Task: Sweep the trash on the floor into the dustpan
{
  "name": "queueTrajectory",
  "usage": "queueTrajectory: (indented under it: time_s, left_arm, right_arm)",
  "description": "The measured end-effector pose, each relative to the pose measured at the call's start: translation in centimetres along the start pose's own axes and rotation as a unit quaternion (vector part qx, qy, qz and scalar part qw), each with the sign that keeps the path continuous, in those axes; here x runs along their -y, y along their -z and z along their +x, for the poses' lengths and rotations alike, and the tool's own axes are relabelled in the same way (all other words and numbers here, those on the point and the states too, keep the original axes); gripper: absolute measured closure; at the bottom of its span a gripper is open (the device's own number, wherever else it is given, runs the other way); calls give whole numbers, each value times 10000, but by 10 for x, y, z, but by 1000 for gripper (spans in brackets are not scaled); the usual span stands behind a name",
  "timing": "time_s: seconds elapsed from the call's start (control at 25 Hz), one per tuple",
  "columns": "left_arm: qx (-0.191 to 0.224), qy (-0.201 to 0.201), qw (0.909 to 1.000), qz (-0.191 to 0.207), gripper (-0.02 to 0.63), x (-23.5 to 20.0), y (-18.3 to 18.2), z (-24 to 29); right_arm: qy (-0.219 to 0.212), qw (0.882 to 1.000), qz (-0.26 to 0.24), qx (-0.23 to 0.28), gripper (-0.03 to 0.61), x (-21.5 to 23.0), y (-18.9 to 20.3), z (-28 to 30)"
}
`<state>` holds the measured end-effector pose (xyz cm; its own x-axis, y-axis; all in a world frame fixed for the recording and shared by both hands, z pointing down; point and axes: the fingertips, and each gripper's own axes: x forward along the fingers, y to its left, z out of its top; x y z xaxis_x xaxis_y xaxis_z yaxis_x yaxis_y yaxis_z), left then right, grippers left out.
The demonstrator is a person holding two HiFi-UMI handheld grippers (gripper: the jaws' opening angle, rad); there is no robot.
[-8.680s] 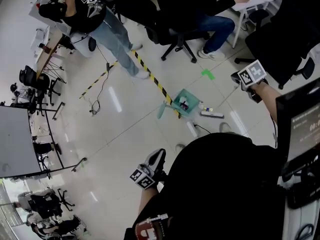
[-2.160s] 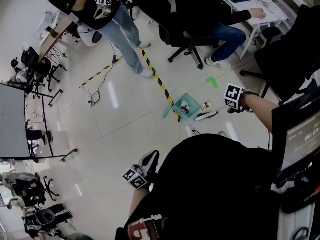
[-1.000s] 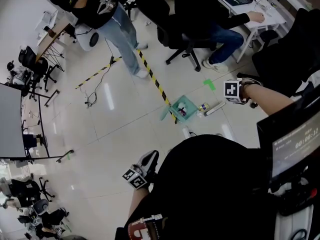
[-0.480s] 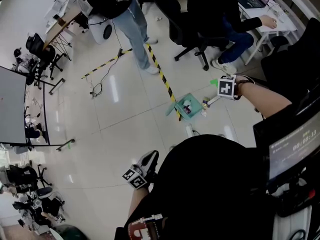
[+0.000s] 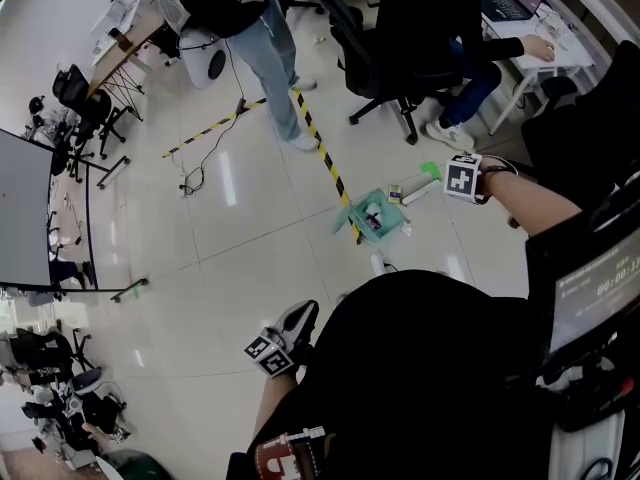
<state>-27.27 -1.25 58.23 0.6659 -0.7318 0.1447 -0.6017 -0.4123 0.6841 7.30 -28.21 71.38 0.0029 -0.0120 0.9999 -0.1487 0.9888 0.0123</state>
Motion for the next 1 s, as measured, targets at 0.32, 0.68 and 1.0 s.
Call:
queueTrajectory:
  time_s: [0.32,0.68,1.0]
  left_arm:
    - [-13,55,10000,6,618,-3,1,2]
    - [92,-60,9999,-35,618,-1,-1,-8]
    - [103,-136,9998,-53,618,3,1,-15]
  right_arm:
    - [363,9946,944,211,340,38,30,-17]
    - [821,9850,1491,298,477,62,35,-11]
    - [1110,9186,3643,1053,480,115,62,-47]
